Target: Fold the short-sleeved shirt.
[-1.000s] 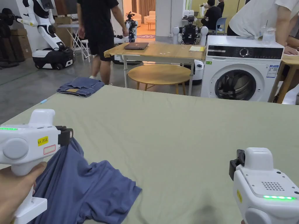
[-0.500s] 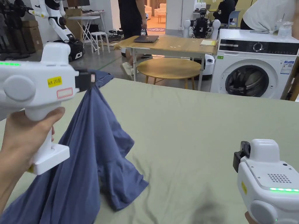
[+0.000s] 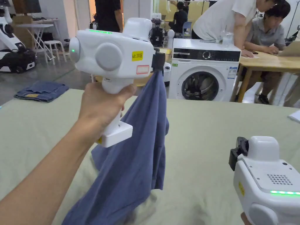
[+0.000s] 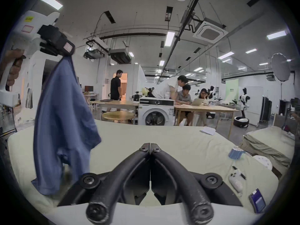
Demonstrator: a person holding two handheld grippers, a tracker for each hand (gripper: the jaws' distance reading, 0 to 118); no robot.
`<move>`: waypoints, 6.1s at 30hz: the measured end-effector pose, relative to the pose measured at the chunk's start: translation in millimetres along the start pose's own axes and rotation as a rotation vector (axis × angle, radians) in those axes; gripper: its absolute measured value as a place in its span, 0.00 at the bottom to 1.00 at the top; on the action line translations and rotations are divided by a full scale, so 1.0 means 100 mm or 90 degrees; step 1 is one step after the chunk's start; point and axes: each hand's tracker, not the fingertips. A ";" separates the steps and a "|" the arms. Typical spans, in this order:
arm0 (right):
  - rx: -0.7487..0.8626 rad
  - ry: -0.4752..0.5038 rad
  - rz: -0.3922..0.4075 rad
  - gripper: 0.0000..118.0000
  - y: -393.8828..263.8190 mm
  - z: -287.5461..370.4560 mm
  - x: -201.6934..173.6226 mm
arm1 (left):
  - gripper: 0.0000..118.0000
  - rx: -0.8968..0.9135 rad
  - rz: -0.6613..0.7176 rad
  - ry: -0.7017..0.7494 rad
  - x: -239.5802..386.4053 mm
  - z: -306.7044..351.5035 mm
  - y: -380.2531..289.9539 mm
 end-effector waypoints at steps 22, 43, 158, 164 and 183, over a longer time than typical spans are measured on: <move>-0.076 -0.097 0.000 0.00 -0.42 0.31 0.79 | 0.42 -0.117 0.050 -0.113 0.81 -0.61 -1.57; -0.067 -0.002 -0.029 0.00 -0.30 -0.05 -0.02 | 0.00 -0.161 0.160 0.165 -0.59 0.41 -2.28; 0.051 -0.102 0.047 0.00 3.63 -1.85 0.81 | 0.00 0.005 0.035 0.341 -2.26 0.29 1.41; 0.013 -0.100 0.094 0.00 2.97 -1.82 0.79 | 0.00 -0.033 0.056 0.323 -2.24 0.21 0.83; -0.115 -0.104 0.119 0.00 1.20 -0.31 0.82 | 0.00 -0.090 0.105 0.245 -1.44 1.25 -1.21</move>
